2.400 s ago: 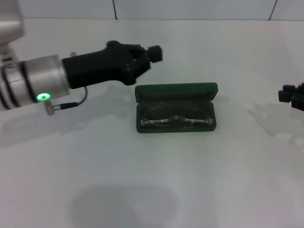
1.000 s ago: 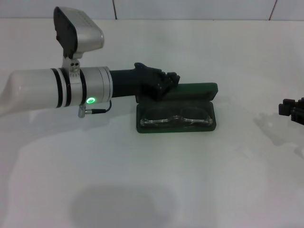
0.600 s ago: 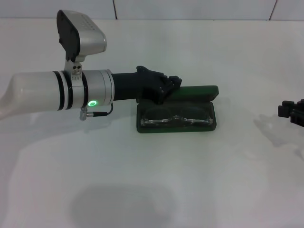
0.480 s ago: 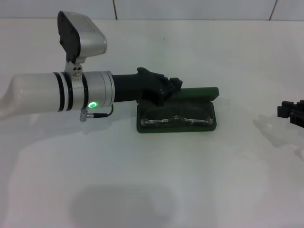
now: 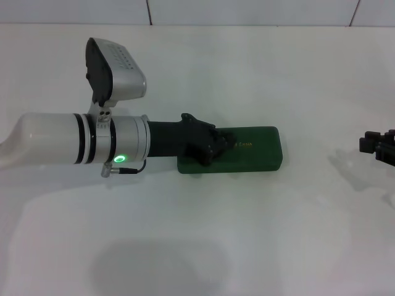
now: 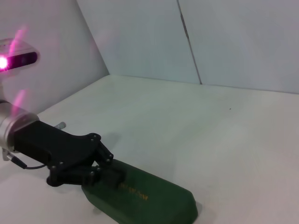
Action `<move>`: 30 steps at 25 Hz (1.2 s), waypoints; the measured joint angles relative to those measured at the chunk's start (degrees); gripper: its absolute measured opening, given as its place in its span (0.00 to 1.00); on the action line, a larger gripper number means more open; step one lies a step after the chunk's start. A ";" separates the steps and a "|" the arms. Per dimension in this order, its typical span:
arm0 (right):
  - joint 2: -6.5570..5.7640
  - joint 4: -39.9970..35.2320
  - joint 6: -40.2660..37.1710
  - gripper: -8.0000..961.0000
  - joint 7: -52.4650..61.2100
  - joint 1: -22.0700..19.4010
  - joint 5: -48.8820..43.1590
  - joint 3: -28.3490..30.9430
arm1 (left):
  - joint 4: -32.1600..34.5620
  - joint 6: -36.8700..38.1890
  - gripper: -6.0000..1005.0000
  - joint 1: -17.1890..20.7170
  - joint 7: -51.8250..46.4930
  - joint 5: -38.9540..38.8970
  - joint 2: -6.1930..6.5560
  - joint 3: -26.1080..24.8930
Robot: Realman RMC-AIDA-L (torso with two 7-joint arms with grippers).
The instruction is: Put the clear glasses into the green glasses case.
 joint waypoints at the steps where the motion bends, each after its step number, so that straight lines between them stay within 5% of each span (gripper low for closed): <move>1: -0.03 0.00 -0.05 0.22 0.00 -0.03 0.00 0.00 | 0.14 0.74 0.09 0.00 0.42 -0.18 0.01 0.00; 11: -0.21 0.01 -2.45 0.23 -0.68 0.07 -0.20 -0.17 | 11.34 17.28 0.11 6.06 0.96 -0.33 1.16 -0.35; 18: 0.15 1.71 -10.42 0.24 -6.26 1.00 5.13 -1.98 | 20.88 35.07 0.24 12.23 -6.25 -0.58 3.72 -9.12; 23: 0.23 4.39 -16.47 0.40 -8.03 2.70 13.14 -4.93 | 21.35 45.89 0.41 13.74 -8.77 -0.75 5.61 -16.22; 30: 0.29 5.24 -15.76 0.67 -10.90 5.03 20.73 -13.45 | 21.26 47.11 0.69 16.38 -7.97 -0.31 6.34 -18.73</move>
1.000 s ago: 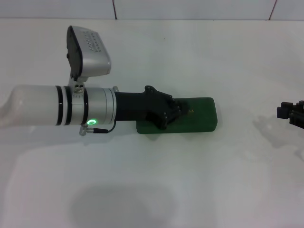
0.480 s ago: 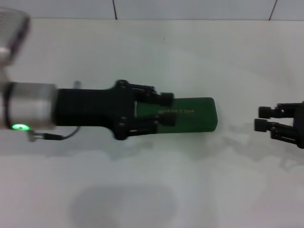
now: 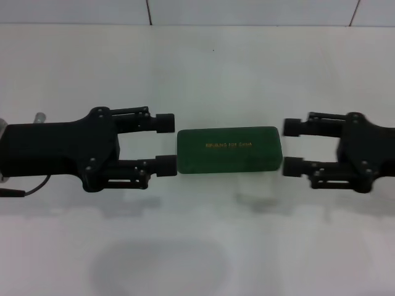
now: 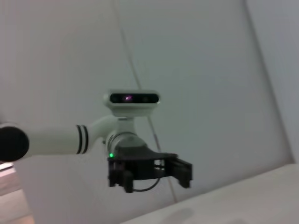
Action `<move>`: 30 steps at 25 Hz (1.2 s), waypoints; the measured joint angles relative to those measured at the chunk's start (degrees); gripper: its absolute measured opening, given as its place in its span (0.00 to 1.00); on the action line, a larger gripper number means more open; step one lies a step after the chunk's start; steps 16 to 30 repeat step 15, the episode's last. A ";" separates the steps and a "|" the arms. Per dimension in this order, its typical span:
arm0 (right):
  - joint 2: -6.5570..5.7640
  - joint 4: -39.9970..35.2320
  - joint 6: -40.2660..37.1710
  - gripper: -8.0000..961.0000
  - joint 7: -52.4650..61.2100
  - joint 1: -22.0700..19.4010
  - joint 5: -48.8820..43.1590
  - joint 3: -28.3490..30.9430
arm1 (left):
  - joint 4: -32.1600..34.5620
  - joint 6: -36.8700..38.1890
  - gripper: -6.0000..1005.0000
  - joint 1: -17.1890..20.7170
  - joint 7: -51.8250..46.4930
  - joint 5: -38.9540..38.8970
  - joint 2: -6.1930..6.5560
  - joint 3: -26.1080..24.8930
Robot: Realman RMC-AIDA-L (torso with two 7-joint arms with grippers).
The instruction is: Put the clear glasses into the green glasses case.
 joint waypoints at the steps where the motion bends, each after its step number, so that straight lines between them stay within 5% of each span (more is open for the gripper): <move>1: -0.01 0.43 0.74 0.68 -0.32 0.77 0.09 -1.26 | -0.07 0.02 0.72 0.06 0.08 0.10 0.00 -0.17; 10: 0.26 1.69 4.18 0.73 -3.90 4.68 4.05 -10.34 | -0.14 -0.01 0.75 0.12 0.15 1.52 0.22 -0.42; 15: 0.26 1.68 3.77 0.73 -4.45 4.47 6.13 -11.46 | -0.14 -0.11 0.75 0.64 0.15 2.66 1.37 -2.27; 30: 0.26 1.68 3.77 0.73 -4.45 4.47 6.13 -11.46 | -0.14 -0.11 0.75 0.64 0.15 2.66 1.37 -2.27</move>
